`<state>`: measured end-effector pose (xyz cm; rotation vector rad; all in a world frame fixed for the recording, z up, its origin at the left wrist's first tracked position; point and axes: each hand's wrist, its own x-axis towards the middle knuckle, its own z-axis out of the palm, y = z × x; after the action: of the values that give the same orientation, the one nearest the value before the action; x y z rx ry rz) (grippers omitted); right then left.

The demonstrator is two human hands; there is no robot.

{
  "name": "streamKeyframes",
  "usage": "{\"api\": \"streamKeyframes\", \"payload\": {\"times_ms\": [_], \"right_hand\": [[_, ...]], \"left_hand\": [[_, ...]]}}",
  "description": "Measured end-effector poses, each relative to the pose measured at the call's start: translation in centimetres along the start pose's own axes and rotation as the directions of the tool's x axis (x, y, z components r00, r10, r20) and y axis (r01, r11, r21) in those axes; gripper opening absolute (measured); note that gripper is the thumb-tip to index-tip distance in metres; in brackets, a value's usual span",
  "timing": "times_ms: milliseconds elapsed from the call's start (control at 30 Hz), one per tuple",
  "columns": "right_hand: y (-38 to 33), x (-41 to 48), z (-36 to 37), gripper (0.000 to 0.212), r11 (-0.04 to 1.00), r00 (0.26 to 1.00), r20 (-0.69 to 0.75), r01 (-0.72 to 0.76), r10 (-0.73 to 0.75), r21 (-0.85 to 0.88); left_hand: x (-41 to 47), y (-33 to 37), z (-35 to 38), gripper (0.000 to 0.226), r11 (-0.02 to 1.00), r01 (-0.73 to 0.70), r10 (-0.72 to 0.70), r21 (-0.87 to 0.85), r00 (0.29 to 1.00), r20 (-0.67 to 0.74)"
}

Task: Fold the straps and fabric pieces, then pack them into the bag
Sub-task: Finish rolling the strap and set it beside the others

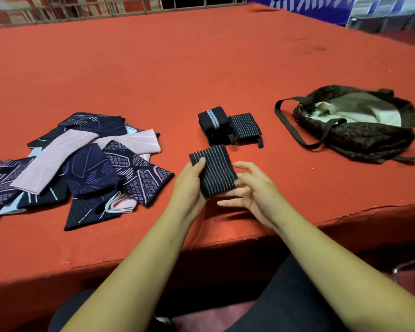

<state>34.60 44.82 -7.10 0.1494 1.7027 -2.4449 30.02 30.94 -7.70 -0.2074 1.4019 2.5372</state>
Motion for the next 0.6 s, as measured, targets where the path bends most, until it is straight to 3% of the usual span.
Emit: {"api": "streamKeyframes", "payload": {"times_ms": [67, 167, 333, 600], "right_hand": [[-0.2, 0.3, 0.3, 0.028, 0.999, 0.999, -0.052, 0.001, -0.004, -0.055], [-0.5, 1.6, 0.0, 0.004, 0.961, 0.990, -0.060, 0.107, -0.126, -0.256], [-2.8, 4.0, -2.4, 0.003, 0.957, 0.974, -0.125, 0.155, -0.190, -0.243], [-7.5, 11.1, -6.3, 0.005, 0.969, 0.945, -0.285, 0.098, -0.162, -0.226]], "left_hand": [[0.3, -0.3, 0.8, 0.034, 0.999, -0.038, 0.037, 0.019, 0.999, 0.009], [1.3, -0.1, 2.3, 0.032, 0.994, -0.053, 0.052, 0.095, 0.999, 0.014], [4.5, 2.2, 4.5, 0.012, 0.887, -0.091, 0.082, 0.453, 0.996, 0.040], [13.6, 5.6, 9.3, 0.025, 0.611, -0.111, 0.174, 0.784, 0.985, 0.004]]}}
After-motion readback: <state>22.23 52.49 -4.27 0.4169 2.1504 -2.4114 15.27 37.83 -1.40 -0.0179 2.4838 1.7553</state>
